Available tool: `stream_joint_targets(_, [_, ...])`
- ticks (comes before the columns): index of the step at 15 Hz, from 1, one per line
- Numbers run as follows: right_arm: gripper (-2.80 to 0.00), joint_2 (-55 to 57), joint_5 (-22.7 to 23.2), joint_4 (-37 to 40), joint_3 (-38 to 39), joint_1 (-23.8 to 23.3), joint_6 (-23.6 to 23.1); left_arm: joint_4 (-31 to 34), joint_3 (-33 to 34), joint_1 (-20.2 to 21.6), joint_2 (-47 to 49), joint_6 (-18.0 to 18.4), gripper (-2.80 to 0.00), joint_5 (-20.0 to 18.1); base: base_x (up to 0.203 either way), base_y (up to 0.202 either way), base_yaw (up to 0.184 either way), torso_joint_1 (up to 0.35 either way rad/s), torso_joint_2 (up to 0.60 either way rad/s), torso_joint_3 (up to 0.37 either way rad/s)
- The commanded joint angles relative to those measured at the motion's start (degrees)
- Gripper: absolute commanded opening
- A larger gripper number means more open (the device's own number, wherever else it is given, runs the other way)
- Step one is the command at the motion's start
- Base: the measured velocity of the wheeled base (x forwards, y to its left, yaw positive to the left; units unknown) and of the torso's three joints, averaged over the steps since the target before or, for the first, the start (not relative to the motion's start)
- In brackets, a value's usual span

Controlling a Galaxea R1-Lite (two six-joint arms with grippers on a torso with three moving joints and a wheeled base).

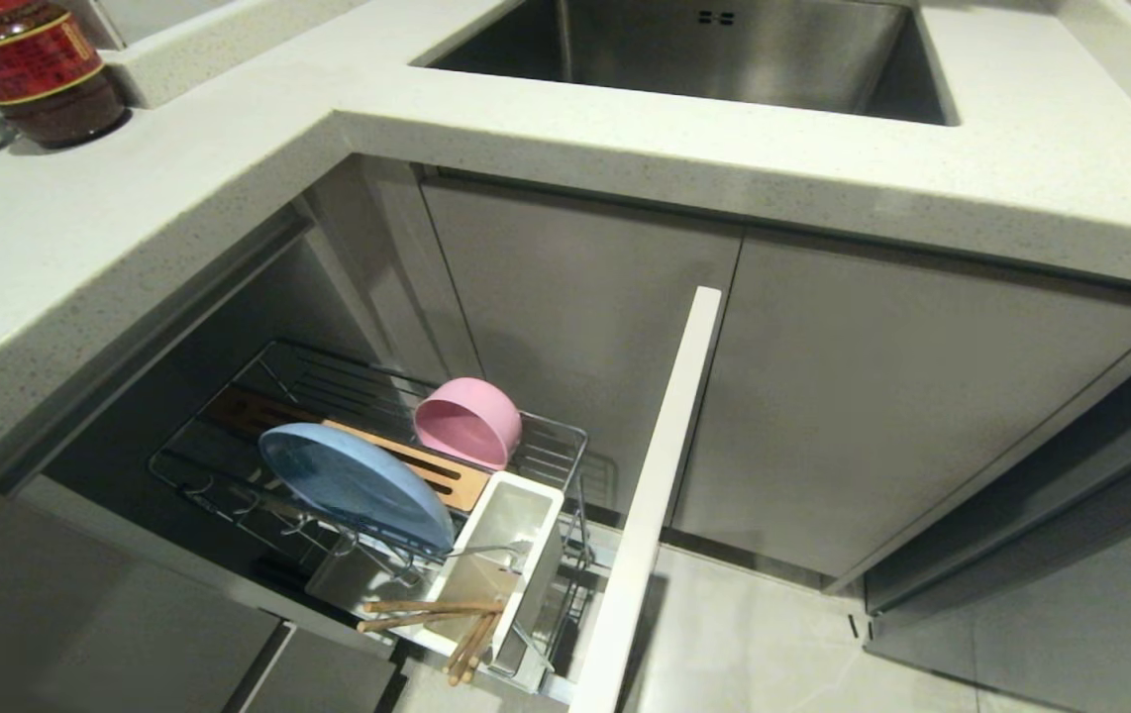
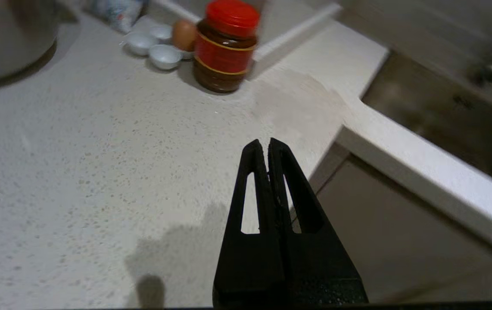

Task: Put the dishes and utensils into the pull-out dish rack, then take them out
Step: Take the plate out of the cupboard

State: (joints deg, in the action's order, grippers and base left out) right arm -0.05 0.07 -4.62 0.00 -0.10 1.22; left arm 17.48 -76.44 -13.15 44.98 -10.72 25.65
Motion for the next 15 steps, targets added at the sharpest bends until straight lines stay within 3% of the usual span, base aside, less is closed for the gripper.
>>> stream_joint_targets(1, [-2.8,0.0,0.0,0.0,1.5,0.0,0.0,-4.6,12.4,6.9,-13.5,5.5,-2.8,-12.8,0.0,0.0,0.0,0.0,0.0,0.0])
stream_joint_targets(3, [-2.8,0.0,0.0,0.0,1.5,0.0,0.0,-7.8,21.8,11.0,-20.6,10.3,-2.8,-18.1,0.0,0.0,0.0,0.0,0.0,0.0])
stream_joint_targets(6, [-2.8,0.0,0.0,0.0,1.5,0.0,0.0,-8.9,33.3,12.4,-29.8,13.8,-2.8,-23.0,0.0,0.0,0.0,0.0,0.0,0.0])
stream_joint_targets(12, [-2.8,0.0,0.0,0.0,1.5,0.0,0.0,-7.8,52.8,12.8,-44.6,16.8,-2.8,-26.3,0.0,0.0,0.0,0.0,0.0,0.0])
stream_joint_targets(15, [-2.8,0.0,0.0,0.0,1.5,0.0,0.0,-15.3,64.4,12.8,-44.9,17.8,-2.8,-25.2,0.0,0.0,0.0,0.0,0.0,0.0])
